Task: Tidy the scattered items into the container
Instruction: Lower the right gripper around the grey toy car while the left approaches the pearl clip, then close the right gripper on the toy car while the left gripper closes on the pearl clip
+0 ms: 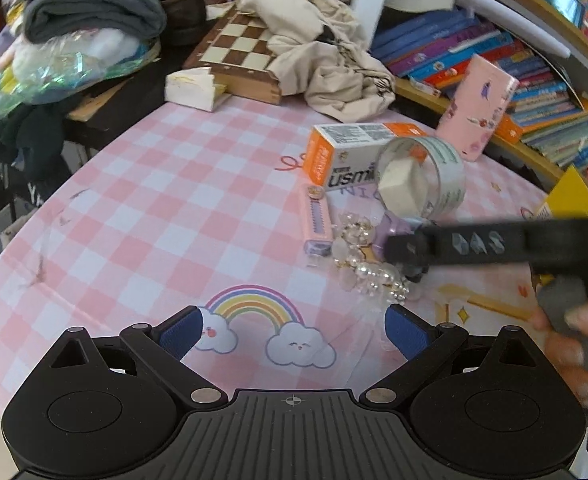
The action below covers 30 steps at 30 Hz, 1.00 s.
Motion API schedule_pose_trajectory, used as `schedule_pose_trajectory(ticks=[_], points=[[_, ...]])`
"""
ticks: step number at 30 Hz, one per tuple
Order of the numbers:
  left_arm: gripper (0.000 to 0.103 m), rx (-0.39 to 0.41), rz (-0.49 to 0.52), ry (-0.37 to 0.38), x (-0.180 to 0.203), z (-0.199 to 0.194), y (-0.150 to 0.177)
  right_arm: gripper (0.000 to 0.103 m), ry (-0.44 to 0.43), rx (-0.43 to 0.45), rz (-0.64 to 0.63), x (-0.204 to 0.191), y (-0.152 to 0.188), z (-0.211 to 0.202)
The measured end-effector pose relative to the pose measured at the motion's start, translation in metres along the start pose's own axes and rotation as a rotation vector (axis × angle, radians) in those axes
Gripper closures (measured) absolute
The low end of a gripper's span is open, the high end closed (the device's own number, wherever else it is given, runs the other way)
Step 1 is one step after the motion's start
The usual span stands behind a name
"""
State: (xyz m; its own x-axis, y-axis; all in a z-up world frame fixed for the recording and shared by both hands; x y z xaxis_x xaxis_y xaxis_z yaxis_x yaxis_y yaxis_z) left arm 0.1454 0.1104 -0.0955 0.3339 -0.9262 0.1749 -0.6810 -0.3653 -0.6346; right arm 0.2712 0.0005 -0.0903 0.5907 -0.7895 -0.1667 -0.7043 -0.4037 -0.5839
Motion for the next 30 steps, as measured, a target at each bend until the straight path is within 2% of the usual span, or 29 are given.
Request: schedule_pose_trajectory(ticks=[1, 3, 4, 6, 12, 18, 23, 30], points=[[0.004, 0.001, 0.011, 0.003, 0.003, 0.001, -0.001, 0.011, -0.012, -0.01, 0.024, 0.0, -0.001, 0.003], [0.004, 0.005, 0.035, 0.013, 0.009, 0.002, -0.002, 0.022, -0.023, -0.027, 0.045, 0.0, -0.002, 0.009], [0.004, 0.008, 0.047, 0.017, 0.011, 0.003, -0.002, 0.025, -0.024, -0.032, 0.042, 0.0, -0.002, 0.01], [0.004, 0.017, 0.077, 0.025, 0.017, 0.004, -0.003, 0.038, -0.027, -0.039, 0.033, 0.001, -0.001, 0.012], [0.004, 0.068, 0.21, 0.038, 0.038, 0.008, -0.005, 0.04, -0.055, -0.031, 0.047, 0.009, 0.0, 0.006], [0.005, 0.099, 0.273, 0.09, 0.056, 0.014, -0.01, 0.04, -0.037, 0.017, 0.054, 0.02, 0.003, -0.014], [0.028, 0.096, 0.324, 0.092, 0.067, 0.025, -0.011, 0.04, -0.006, 0.04, 0.094, 0.035, 0.012, -0.03], [0.038, 0.047, 0.339, 0.072, 0.073, 0.048, -0.01, 0.04, 0.018, 0.045, 0.129, 0.051, 0.023, -0.043]])
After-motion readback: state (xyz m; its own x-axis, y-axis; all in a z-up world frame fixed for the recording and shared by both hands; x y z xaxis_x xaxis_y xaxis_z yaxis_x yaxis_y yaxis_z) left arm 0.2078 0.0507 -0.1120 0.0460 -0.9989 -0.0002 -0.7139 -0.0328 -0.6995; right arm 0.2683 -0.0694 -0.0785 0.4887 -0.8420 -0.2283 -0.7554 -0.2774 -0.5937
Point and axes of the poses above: each gripper's, at about its wrist camera, not at the fingertips, and z roughly the way its jaws point, x to its right, y to its underside, the point moved 4 cm from there along z, roughly the way its jaws point, and after that the axes turned 1 degree about x, right-handed, at the moved point
